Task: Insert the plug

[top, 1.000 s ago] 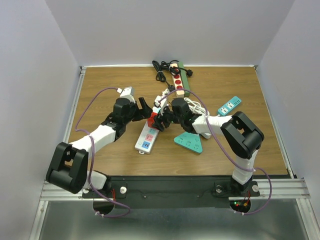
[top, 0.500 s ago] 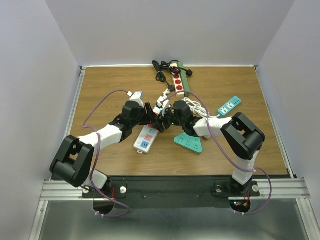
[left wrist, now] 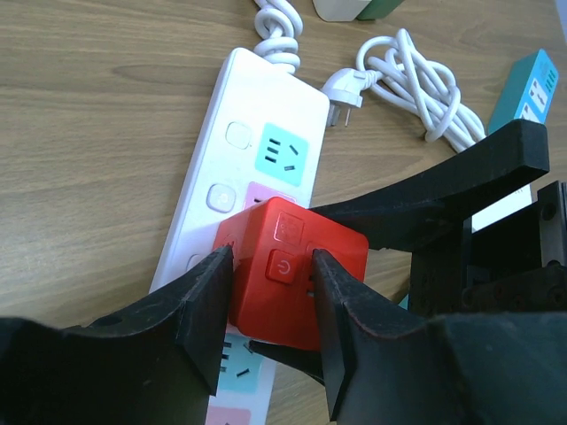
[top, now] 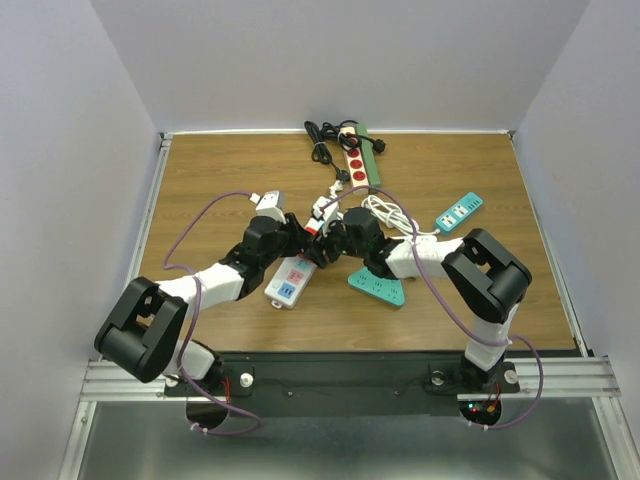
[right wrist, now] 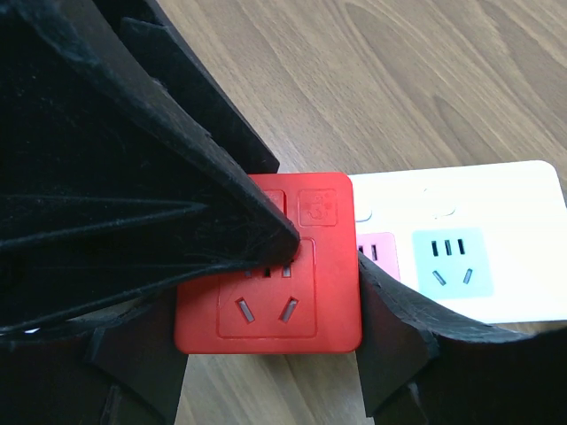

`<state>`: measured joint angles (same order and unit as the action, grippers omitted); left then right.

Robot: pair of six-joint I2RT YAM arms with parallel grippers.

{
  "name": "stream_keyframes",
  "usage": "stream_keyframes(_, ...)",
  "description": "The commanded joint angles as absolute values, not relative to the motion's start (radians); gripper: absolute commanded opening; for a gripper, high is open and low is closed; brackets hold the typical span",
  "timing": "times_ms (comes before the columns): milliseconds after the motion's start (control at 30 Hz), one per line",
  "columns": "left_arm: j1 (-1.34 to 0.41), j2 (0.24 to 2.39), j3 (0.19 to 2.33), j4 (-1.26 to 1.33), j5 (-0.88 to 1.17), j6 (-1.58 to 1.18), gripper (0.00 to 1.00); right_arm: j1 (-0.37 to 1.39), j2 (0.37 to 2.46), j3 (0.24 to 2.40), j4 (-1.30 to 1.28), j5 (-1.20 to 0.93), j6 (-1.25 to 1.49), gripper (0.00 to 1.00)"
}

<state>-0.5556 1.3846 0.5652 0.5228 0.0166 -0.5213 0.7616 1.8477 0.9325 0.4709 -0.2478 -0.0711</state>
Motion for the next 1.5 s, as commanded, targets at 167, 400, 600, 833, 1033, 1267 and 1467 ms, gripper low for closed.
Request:
stream_keyframes(167,-0.614,1.371,0.417,0.419,0.035,-0.575,0.46,0.845,1.973,0.822,0.067,-0.077,0.133,0.00)
stream_keyframes(400,-0.620,1.371,0.376,0.437,0.025,-0.589,0.44,0.887,1.985,0.770,0.066,-0.020,0.225,0.00)
stream_keyframes(600,-0.626,1.390,0.342,0.463,0.023,-0.601,0.44,0.908,2.059,0.793,0.041,-0.006,0.262,0.00)
stream_keyframes(833,-0.630,1.353,0.353,0.457,0.009,-0.591,0.45,0.908,2.022,0.808,0.014,0.072,0.291,0.00)
stream_keyframes(1033,-0.627,1.279,0.483,0.312,-0.101,-0.542,0.76,0.882,2.043,0.908,0.005,0.143,0.249,0.00)
stream_keyframes(1267,-0.519,1.128,0.465,0.244,-0.176,-0.515,0.87,0.825,2.085,1.040,0.005,0.149,0.172,0.01)
stream_keyframes(1467,-0.474,1.075,0.416,0.252,-0.222,-0.528,0.89,0.793,2.106,1.109,0.005,0.140,0.140,0.00)
